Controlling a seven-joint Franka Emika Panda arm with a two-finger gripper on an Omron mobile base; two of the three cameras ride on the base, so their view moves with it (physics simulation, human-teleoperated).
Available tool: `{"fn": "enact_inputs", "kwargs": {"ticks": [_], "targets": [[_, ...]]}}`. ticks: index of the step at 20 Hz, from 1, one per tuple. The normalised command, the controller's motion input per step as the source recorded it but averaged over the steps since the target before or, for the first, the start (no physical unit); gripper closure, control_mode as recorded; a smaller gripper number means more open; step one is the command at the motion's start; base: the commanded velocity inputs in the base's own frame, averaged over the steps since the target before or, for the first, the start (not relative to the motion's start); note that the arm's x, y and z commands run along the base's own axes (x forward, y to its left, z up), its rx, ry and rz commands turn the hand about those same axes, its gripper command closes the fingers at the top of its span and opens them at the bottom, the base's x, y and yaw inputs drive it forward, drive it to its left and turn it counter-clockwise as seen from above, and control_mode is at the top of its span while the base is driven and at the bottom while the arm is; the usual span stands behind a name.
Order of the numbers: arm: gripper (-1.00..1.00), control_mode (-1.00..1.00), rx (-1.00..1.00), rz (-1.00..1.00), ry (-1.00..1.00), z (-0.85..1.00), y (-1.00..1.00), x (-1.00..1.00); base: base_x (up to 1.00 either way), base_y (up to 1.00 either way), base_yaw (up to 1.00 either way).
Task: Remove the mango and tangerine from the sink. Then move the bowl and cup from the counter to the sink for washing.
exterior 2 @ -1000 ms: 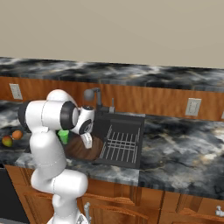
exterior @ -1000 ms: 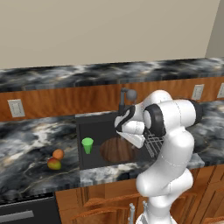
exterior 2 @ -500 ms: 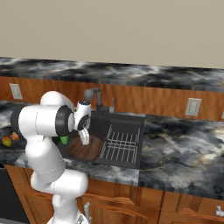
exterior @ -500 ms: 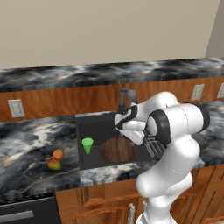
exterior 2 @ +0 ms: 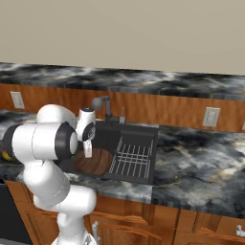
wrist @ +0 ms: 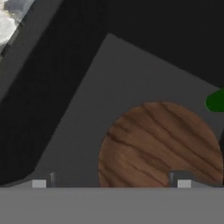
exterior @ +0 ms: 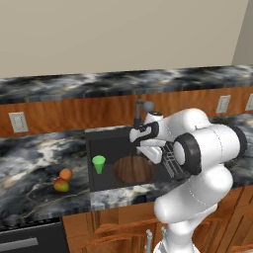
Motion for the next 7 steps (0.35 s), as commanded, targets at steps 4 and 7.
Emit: {"fn": "enact_inputs", "kwargs": {"ticks": [4, 7], "targets": [[-1.00, -1.00, -0.02, -0.15, 0.02, 0.15, 0.03, -0.26, 0.00, 0.00, 0.00], [-1.00, -1.00, 0.00, -0.21, 0.05, 0.16, 0.01, -0.28, 0.00, 0.00, 0.00]]}}
